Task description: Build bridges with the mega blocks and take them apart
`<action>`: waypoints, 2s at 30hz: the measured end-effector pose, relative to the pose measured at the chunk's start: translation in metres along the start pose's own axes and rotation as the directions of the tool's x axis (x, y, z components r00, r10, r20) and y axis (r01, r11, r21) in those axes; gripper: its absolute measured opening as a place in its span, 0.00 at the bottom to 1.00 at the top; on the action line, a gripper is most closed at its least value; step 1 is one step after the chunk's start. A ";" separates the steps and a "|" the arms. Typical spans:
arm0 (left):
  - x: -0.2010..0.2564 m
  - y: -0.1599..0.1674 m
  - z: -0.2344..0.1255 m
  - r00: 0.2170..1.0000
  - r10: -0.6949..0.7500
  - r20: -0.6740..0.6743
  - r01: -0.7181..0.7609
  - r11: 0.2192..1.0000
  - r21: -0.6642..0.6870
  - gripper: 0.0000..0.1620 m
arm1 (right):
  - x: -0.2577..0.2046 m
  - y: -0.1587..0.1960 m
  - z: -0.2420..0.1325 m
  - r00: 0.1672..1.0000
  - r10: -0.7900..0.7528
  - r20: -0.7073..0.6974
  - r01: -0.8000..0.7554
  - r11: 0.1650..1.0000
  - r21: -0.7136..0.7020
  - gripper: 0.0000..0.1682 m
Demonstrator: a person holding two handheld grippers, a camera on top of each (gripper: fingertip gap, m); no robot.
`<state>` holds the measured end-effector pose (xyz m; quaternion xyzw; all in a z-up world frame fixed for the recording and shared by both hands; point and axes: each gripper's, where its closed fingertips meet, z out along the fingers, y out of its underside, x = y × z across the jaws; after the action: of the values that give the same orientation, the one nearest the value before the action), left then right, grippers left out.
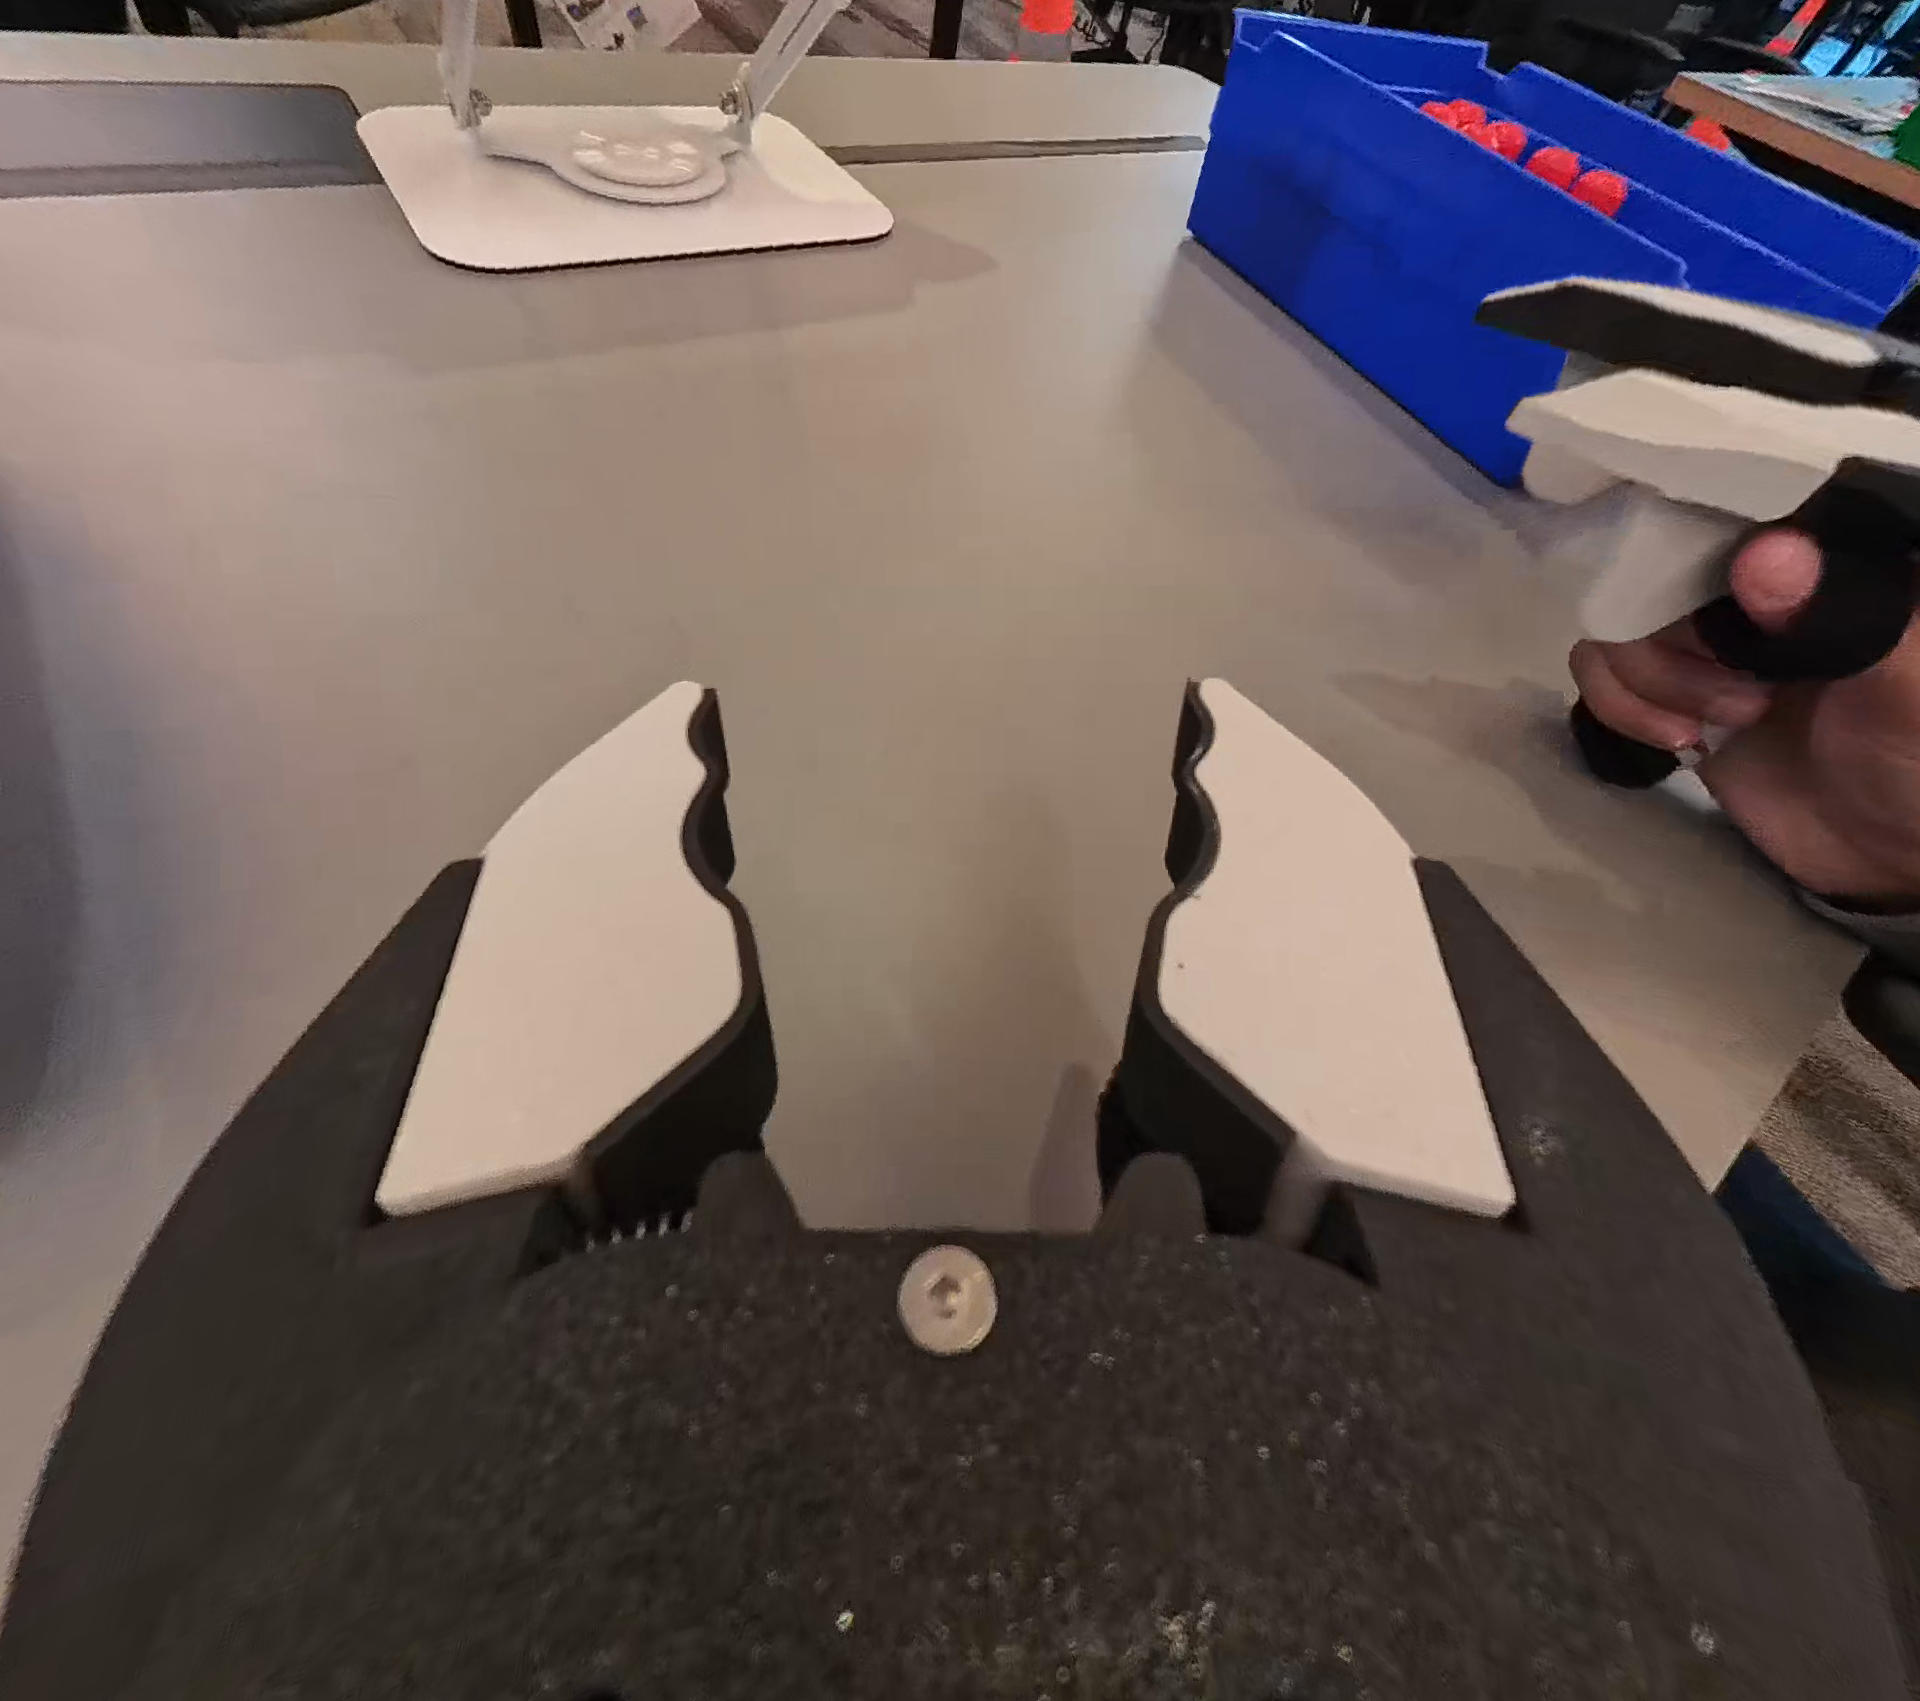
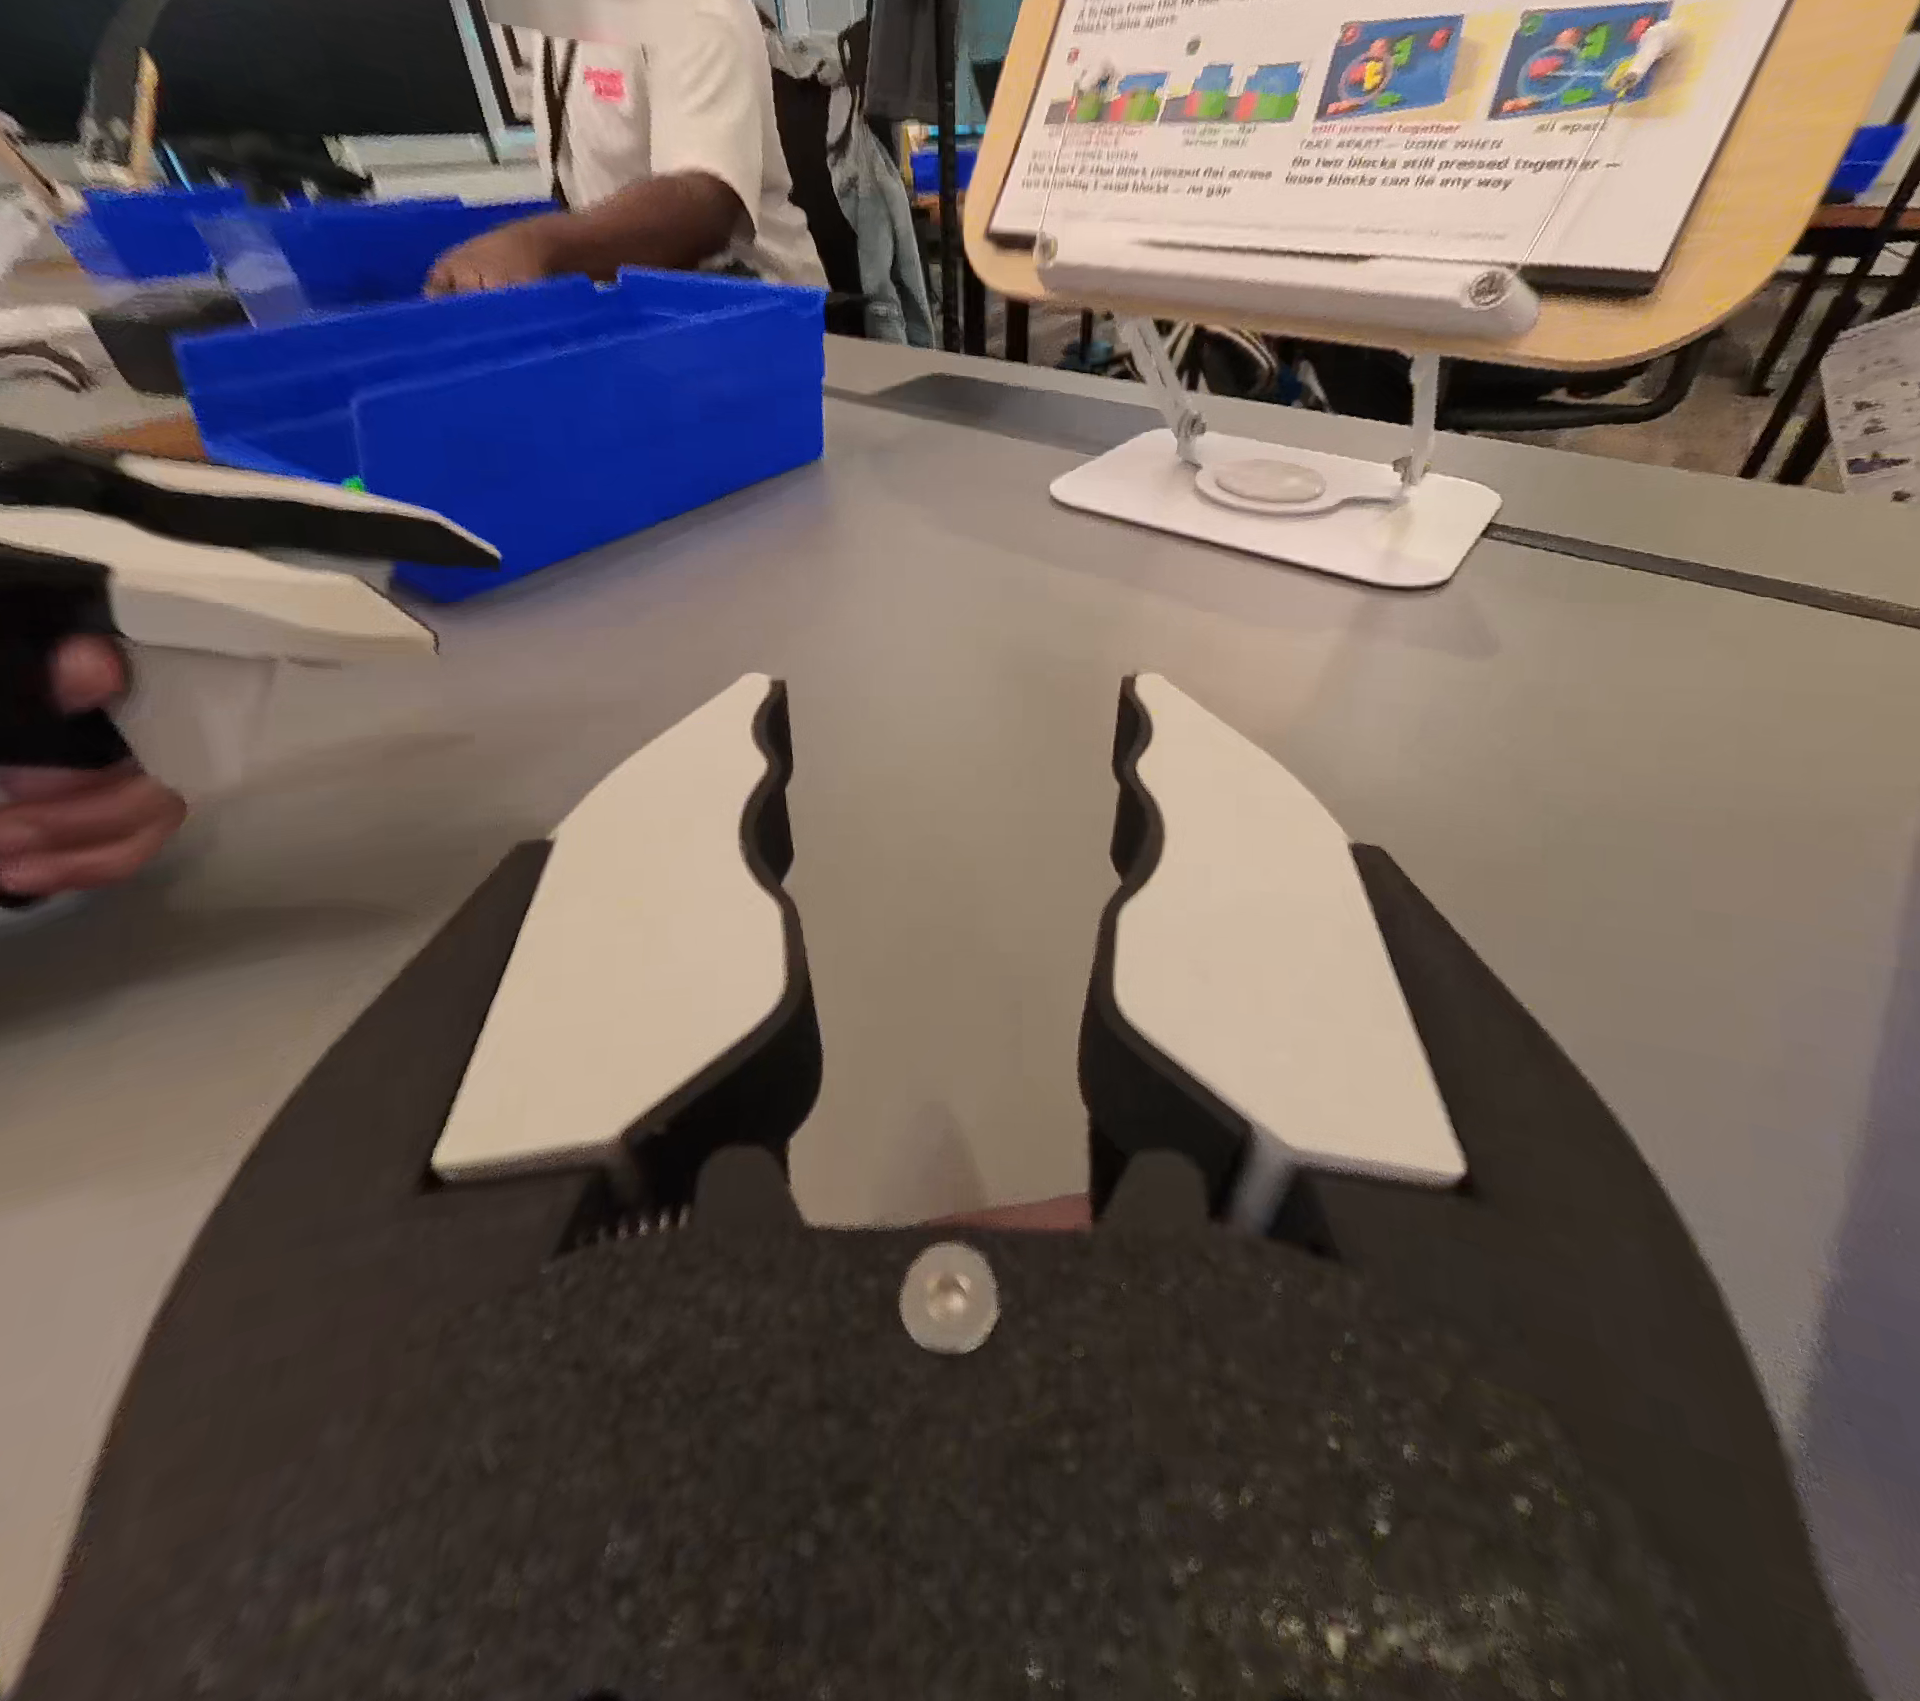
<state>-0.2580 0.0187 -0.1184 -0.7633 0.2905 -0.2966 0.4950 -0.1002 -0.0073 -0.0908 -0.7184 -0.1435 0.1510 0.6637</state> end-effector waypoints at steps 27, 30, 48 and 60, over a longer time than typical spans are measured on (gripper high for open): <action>0.008 0.024 -0.006 0.994 0.108 0.024 -0.106 0.991 -0.076 0.45 | -0.026 0.015 0.008 0.990 -0.116 0.081 0.123 0.988 -0.089 0.31; 0.009 0.025 -0.005 0.993 0.113 0.021 -0.111 0.990 -0.083 0.44 | -0.023 0.016 0.008 0.993 -0.086 0.078 0.094 0.990 -0.101 0.31; 0.013 0.030 -0.002 0.986 0.164 0.027 -0.160 0.980 -0.116 0.43 | -0.024 0.019 0.010 0.993 -0.083 0.086 0.093 0.988 -0.121 0.30; 0.013 0.032 -0.001 0.985 0.171 0.024 -0.167 0.978 -0.126 0.43 | -0.025 0.021 0.012 0.991 -0.098 0.089 0.110 0.984 -0.138 0.30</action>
<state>-0.2550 -0.0026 -0.1451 -0.7700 0.3636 -0.2217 0.4751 -0.1281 -0.0086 -0.1123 -0.7487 -0.2182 0.1348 0.6113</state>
